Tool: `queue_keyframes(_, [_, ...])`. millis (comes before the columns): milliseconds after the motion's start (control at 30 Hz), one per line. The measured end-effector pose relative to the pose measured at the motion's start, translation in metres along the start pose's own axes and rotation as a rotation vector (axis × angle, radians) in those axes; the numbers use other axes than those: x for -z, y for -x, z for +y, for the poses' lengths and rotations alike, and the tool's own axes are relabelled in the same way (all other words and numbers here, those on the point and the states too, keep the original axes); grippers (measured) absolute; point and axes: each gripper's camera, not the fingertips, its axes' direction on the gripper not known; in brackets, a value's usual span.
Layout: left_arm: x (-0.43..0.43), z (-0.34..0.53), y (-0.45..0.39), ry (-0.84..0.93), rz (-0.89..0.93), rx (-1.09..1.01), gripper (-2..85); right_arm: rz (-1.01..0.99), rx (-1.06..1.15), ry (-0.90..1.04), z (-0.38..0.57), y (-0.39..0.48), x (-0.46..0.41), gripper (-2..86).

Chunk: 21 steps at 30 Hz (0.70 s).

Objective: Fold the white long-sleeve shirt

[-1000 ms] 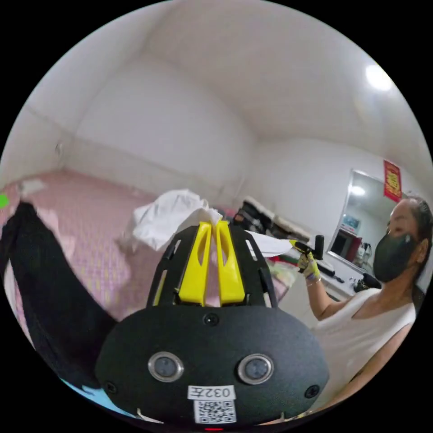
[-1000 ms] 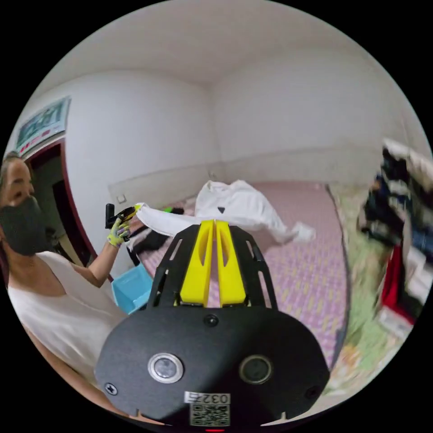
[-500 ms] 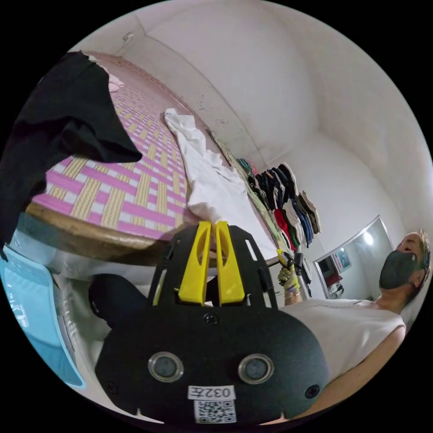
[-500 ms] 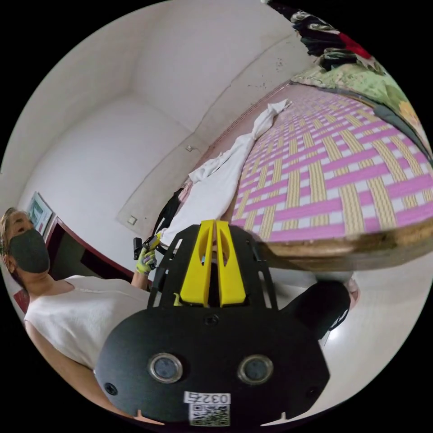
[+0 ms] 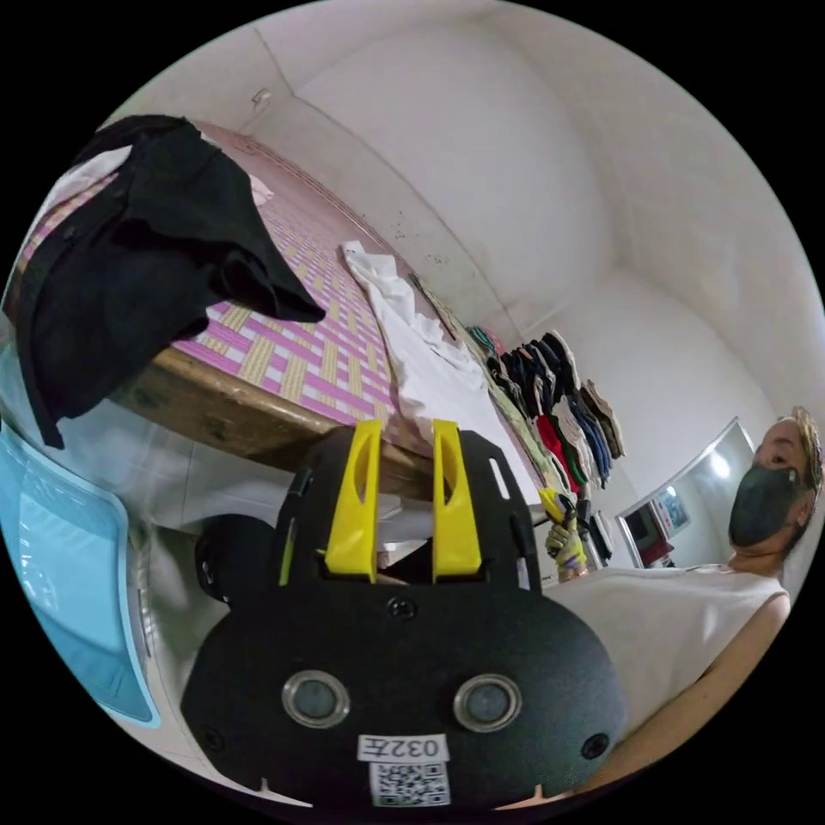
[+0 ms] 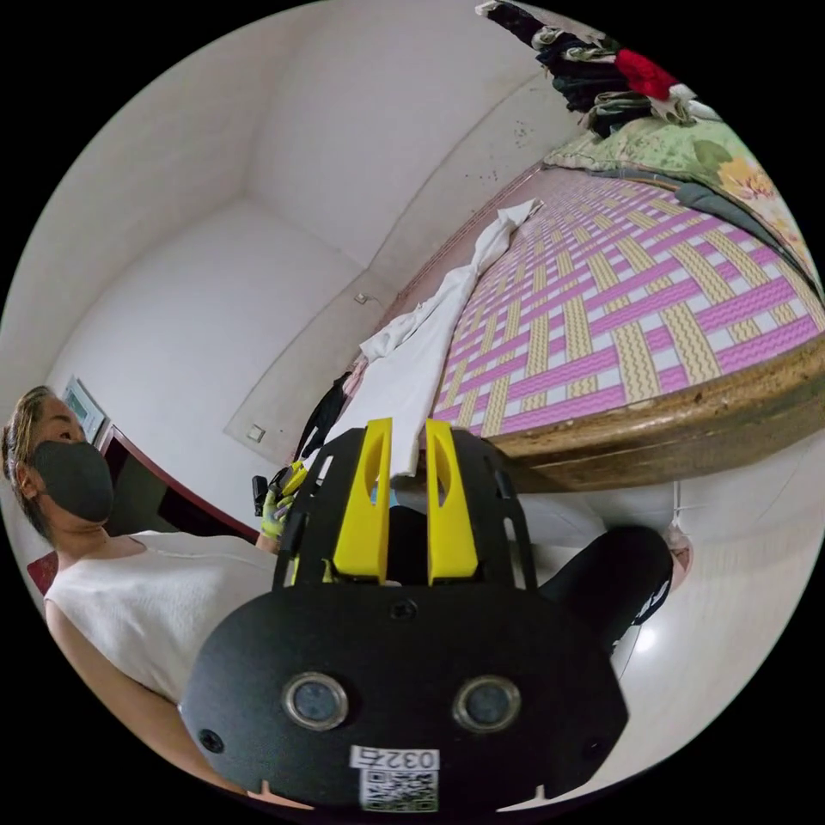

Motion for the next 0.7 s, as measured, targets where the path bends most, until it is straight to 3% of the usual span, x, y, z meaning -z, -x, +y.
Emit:
queue_keyframes(133, [-0.007,-0.015,-0.024,-0.014,0.062,-0.057,6.8,-0.005,0.018,0.022,-0.014,0.007,-0.005,6.6])
queue_keyframes(267, [-0.026,-0.028,-0.052,0.052,-0.119,-0.107,5.6,0.102,0.04,0.061,-0.023,0.014,-0.015,5.2])
queue_keyframes(400, [-0.053,-0.036,-0.078,0.108,-0.117,-0.187,2.4,0.142,0.045,0.073,-0.03,0.017,-0.019,1.3])
queue_keyframes(700, [-0.111,-0.073,-0.165,0.194,-0.312,-0.435,-0.8,0.168,0.074,0.052,-0.04,0.027,-0.022,-1.0])
